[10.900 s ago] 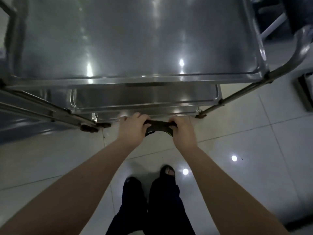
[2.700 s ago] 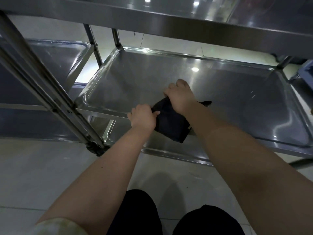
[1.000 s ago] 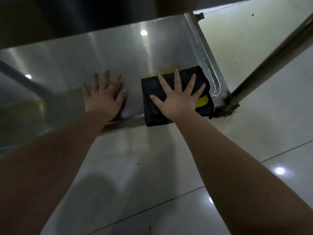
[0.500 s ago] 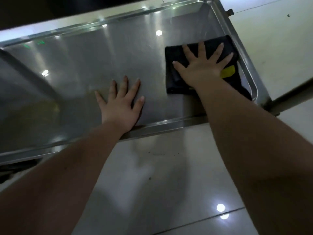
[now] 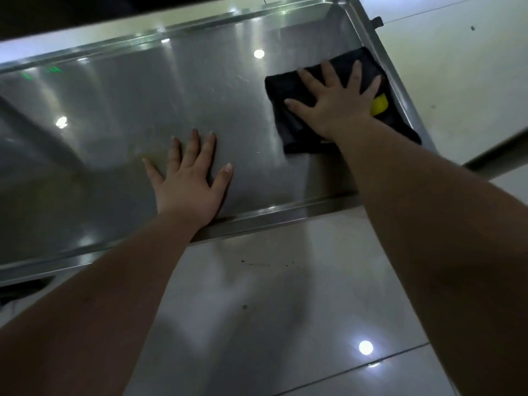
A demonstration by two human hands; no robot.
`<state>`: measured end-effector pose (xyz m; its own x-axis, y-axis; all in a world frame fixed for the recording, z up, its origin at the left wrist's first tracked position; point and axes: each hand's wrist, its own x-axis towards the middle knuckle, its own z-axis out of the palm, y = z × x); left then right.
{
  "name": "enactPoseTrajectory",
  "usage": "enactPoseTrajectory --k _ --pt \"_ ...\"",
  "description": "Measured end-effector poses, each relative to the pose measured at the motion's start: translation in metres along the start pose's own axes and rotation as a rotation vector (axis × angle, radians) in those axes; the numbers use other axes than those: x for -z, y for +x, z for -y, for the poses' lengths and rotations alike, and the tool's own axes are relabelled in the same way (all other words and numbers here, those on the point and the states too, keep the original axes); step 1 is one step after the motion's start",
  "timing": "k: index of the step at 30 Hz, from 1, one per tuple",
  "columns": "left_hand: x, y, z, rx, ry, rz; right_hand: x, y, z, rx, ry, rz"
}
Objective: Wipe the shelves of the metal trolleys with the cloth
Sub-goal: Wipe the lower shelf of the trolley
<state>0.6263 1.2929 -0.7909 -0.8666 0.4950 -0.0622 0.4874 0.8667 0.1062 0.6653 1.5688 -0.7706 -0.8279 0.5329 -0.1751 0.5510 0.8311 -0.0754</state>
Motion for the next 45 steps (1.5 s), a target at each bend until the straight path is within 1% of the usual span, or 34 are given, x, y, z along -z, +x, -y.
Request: enactPoseTrajectory --k 4,8,12,14,18,20,23,25,29,31,33,36,39,42,45 --pt "0.0 0.001 0.0 0.002 0.002 -0.001 -0.005 -0.016 -0.012 -0.012 -0.004 0.017" --pt "0.001 0.0 0.001 0.008 0.003 -0.009 -0.018 -0.078 -0.034 0.005 0.012 -0.011" --pt "0.001 -0.005 -0.001 0.007 0.004 -0.015 -0.027 -0.132 -0.048 0.015 -0.028 0.05" --pt "0.001 -0.007 -0.001 0.004 0.016 -0.009 -0.024 -0.125 -0.048 0.023 -0.033 0.066" --pt "0.003 -0.006 -0.004 0.001 0.016 0.007 -0.003 -0.055 -0.043 -0.01 0.031 0.1" --pt "0.003 -0.006 -0.004 0.002 0.012 0.009 0.003 -0.025 -0.032 -0.065 0.045 0.11" --pt "0.002 -0.007 -0.003 -0.006 0.016 0.006 0.003 -0.013 0.0 -0.116 0.033 0.074" --pt "0.001 -0.006 -0.004 -0.014 0.008 0.013 -0.001 -0.02 0.029 -0.035 0.02 0.054" --pt "0.001 -0.006 0.0 -0.005 0.039 0.017 -0.013 -0.044 0.088 0.317 -0.059 0.05" --pt "0.001 -0.007 0.001 0.0 0.034 0.011 -0.017 -0.045 0.092 0.38 -0.054 0.02" --pt "0.002 -0.008 0.002 -0.003 0.016 0.011 -0.016 -0.038 0.078 0.362 -0.025 0.01" --pt "0.003 -0.008 0.002 -0.004 0.002 0.013 -0.013 -0.025 0.038 0.229 -0.013 -0.016" --pt "0.002 -0.008 0.001 -0.001 0.003 0.007 -0.011 -0.025 -0.018 0.116 -0.053 -0.027" --pt "0.001 -0.008 0.0 0.0 -0.002 -0.001 -0.009 -0.044 -0.061 0.122 -0.081 -0.029" --pt "0.0 -0.009 0.0 0.003 0.002 -0.008 -0.017 -0.085 -0.07 0.155 -0.101 -0.022"
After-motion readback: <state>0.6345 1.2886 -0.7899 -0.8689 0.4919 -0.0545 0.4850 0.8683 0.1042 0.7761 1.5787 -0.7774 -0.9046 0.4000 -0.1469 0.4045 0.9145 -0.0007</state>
